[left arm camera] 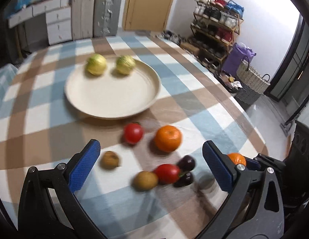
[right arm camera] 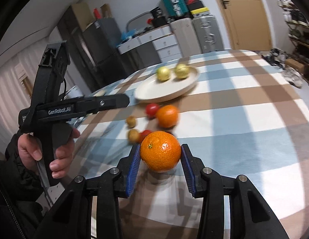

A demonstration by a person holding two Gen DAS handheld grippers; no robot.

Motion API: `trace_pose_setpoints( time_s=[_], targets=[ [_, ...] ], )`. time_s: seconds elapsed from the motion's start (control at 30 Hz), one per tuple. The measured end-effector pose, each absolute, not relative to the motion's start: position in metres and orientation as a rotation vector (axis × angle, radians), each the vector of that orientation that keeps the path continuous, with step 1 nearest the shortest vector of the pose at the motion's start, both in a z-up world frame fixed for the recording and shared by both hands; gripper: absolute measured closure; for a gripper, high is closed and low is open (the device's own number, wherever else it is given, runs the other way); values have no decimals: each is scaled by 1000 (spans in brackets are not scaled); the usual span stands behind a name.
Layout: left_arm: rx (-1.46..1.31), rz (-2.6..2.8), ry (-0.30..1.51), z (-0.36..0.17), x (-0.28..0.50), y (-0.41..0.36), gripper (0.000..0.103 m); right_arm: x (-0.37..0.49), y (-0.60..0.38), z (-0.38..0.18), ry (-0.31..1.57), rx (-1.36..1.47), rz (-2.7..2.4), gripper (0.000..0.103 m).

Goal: Organize fruits
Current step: 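Grasp an orange with the right gripper while the left gripper grasps another orange, then carry both oranges onto the cream plate and open both grippers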

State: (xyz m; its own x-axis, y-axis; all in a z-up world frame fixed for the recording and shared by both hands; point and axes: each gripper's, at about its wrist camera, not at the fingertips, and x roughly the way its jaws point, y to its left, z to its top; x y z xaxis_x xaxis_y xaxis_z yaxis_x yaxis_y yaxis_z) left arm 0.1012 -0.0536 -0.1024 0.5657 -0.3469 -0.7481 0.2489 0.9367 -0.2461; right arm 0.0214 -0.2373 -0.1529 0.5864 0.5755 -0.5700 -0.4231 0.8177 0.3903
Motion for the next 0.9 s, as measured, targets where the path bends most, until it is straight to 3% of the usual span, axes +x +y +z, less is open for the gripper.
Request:
trace_pose_setpoints(
  time_s=[0.13,0.23,0.57,0.77,0.9],
  targets=[
    [-147,-358,974,-113,117,-75,2,26,-256,-154,726,244,562,62],
    [-165,-351,1018,-121,126,-85,8,27,-265,-152,710,256,562,62],
    [-187,-333,1089,-137,143,-100,38,24,-277,-151,673,281,594,62],
    [-178,-309,1109,-142,149,-102,43,22,-282,-152,668,297,598,62],
    [-170,-305,1108,-144,152,-103,58,22,-285,-153,666,304,596,62]
  ],
)
